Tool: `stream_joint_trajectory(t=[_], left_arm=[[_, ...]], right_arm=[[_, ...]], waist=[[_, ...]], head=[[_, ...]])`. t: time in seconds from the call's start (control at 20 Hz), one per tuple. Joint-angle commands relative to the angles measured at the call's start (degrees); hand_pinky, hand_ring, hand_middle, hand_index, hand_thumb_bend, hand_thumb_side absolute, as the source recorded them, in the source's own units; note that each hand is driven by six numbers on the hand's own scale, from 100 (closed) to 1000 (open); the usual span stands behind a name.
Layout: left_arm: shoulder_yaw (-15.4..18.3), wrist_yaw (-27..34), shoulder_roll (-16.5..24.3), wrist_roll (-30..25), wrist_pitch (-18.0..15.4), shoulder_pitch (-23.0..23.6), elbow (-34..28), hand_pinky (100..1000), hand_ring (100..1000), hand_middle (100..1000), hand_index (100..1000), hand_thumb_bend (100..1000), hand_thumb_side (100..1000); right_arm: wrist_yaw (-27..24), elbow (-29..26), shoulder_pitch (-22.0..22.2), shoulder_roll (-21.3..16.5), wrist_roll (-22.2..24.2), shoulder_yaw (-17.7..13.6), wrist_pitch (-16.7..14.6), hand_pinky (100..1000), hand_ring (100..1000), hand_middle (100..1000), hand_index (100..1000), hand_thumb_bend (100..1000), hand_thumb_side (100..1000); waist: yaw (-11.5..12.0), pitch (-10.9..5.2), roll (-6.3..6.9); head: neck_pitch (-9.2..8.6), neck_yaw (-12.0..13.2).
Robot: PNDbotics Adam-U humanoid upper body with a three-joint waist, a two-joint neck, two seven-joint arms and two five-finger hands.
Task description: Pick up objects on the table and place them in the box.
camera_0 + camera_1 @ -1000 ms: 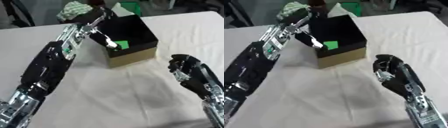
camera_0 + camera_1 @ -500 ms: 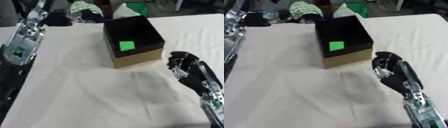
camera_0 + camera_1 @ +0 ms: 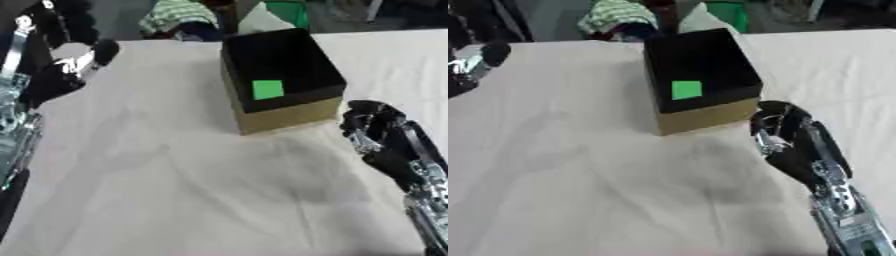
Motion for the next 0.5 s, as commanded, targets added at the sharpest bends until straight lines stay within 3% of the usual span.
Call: stream_joint_trajectory(t=[0.05,0.5], left_arm=[[1.4,-0.8,-2.0,0.7,-0.5,2.0,-1.4,587,584,564,724,689,539],[1.6,-0.6,-5.9,0.7,-1.8,8.2,0.8,581,582,563,724,669,589]], right_arm=[[0.2,-0.9,-0.5,-0.6,-0.4,-0.7,-0.1,608,626,621,765,184,354],[0.2,-0.9,-0.6,-0.3,-0.8,-0.9,-0.2,607,625,621,765,184,354]], waist=[[0.3,-0.47,-0.23],[0.6,0.06,-0.56]], head=[[0.45,0.2],[0.11,0.2]])
